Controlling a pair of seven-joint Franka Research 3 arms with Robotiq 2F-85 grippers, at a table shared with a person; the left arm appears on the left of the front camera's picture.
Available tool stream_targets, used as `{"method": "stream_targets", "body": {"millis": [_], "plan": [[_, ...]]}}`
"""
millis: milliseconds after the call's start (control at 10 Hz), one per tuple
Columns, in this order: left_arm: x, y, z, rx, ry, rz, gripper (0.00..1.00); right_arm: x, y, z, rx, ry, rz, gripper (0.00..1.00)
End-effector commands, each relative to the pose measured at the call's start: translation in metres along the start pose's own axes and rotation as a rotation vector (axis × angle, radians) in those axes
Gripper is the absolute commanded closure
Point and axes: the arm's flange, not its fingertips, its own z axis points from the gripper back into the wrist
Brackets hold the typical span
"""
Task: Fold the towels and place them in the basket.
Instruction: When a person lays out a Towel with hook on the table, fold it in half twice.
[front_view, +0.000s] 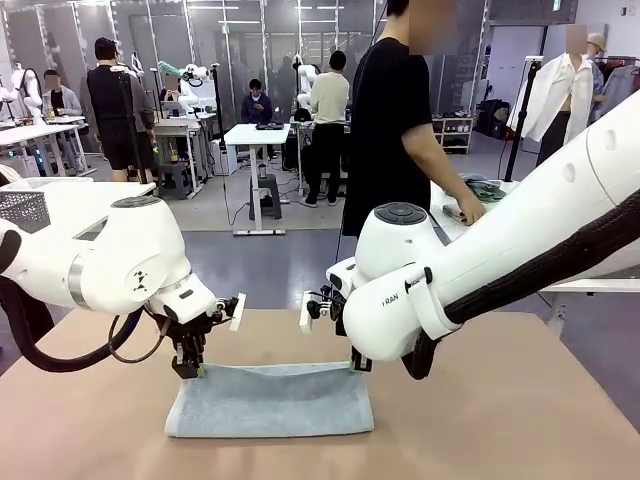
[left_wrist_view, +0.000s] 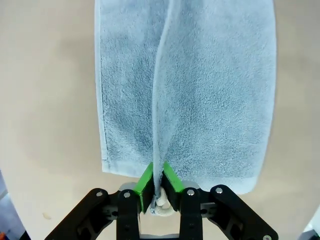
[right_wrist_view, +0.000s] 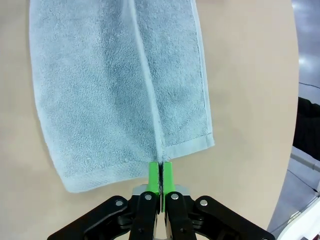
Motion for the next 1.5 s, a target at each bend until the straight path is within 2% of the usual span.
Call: {"method": "stream_targets", "body": {"millis": [0, 300, 400, 500, 600, 700, 800, 900, 1000, 1100, 1200, 1300, 1400], "plan": [[0.002, 0.006, -0.003, -0.016, 0.008, 0.003, 0.91, 0.001, -0.008, -0.002, 0.016, 0.016, 0.018, 0.97], [0.005, 0.011, -0.011, -0.017, 0.018, 0.011, 0.91, 0.000, -0.008, -0.009, -0.006, -0.004, 0.022, 0.97], [0.006, 0.011, -0.012, 0.013, 0.035, 0.014, 0.62, -0.001, -0.010, -0.011, -0.013, -0.007, 0.027, 0.90], [0.006, 0.010, -0.011, 0.035, 0.054, 0.007, 0.54, -0.001, -0.011, -0.011, -0.015, -0.008, 0.024, 0.71], [0.006, 0.008, -0.009, 0.048, 0.044, 0.007, 0.26, -0.001, -0.011, -0.009, -0.020, -0.010, 0.022, 0.51], [0.004, 0.007, -0.005, 0.056, 0.036, 0.010, 0.18, -0.002, -0.011, -0.006, -0.026, -0.008, 0.022, 0.32], [0.003, 0.005, 0.001, 0.067, 0.028, 0.017, 0.00, -0.002, -0.011, -0.001, -0.038, -0.005, 0.023, 0.12], [0.003, 0.002, 0.006, 0.074, 0.018, 0.021, 0.00, -0.003, -0.011, 0.003, -0.045, -0.008, 0.019, 0.00], [0.003, 0.000, 0.011, 0.079, 0.009, 0.040, 0.00, -0.004, -0.011, 0.004, -0.046, -0.008, 0.012, 0.00], [0.005, -0.001, 0.014, 0.066, -0.007, 0.091, 0.10, -0.004, -0.010, 0.005, -0.039, -0.006, -0.003, 0.00], [0.007, -0.005, 0.022, 0.047, -0.015, 0.207, 0.00, -0.004, -0.008, 0.010, -0.023, 0.004, -0.060, 0.06], [0.010, -0.011, 0.035, 0.051, -0.011, 0.303, 0.00, -0.004, -0.006, 0.021, -0.019, 0.026, -0.150, 0.00], [0.011, -0.021, 0.051, 0.060, -0.022, 0.389, 0.00, -0.005, -0.003, 0.032, -0.012, 0.047, -0.251, 0.00]]}}
